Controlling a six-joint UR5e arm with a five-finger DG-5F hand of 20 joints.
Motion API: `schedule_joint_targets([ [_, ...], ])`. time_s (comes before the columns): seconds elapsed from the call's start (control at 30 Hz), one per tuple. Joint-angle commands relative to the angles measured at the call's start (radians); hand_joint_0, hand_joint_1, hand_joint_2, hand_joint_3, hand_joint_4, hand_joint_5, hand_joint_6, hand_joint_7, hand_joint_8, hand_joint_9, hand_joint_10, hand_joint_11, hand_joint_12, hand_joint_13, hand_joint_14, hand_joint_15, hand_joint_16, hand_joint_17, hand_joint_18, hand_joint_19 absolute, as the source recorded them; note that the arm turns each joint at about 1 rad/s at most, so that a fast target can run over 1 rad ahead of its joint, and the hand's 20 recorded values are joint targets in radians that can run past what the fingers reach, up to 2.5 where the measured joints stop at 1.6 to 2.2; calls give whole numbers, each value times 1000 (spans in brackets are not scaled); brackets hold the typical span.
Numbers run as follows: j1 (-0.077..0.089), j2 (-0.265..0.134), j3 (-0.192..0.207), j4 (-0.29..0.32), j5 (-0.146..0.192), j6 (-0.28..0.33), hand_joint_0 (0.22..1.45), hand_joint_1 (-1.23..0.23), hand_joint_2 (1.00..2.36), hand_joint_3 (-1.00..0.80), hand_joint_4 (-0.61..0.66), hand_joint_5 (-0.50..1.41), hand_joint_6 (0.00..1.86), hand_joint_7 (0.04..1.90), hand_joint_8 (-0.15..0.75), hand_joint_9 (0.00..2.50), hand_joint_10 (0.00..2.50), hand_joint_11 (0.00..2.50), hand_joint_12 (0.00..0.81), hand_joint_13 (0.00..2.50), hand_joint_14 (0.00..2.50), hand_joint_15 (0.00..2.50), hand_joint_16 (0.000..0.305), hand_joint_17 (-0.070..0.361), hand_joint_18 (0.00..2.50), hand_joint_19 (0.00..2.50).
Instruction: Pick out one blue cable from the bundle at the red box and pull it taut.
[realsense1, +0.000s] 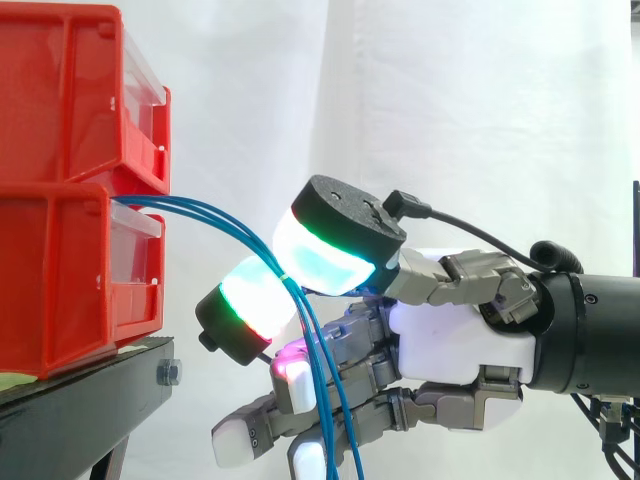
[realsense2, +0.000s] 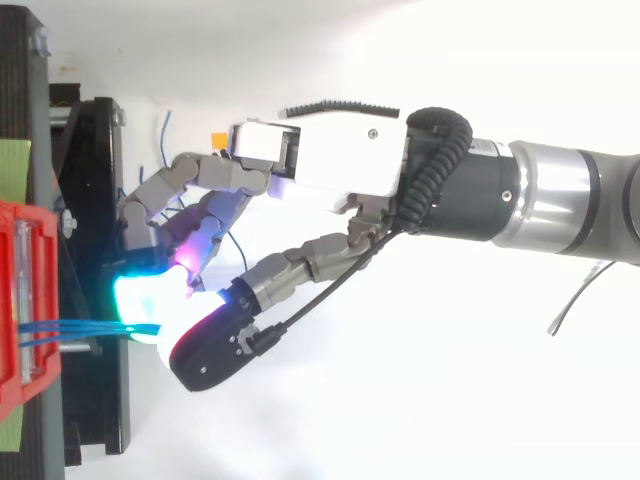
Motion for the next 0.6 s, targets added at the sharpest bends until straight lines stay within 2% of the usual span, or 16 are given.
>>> schedule_joint_targets([
  [0.0,0,-1,0,0,0,0,567,-553,1000,-500,-28,-87,859,986,187,1074,26,666,286,751,16,385,41,93,800,643],
  [0.3,2,-1,0,2,6,0,555,-456,1000,-500,38,-87,817,1014,187,1080,25,647,294,749,16,394,43,96,800,659],
  [0.43,2,-1,0,2,6,0,465,-542,1000,-500,57,-89,822,975,219,1083,22,652,324,768,15,382,49,110,846,628],
  [0.57,3,-1,0,3,6,-2,431,-599,1000,-500,65,-94,828,946,228,1072,25,649,338,774,14,378,52,116,861,603],
])
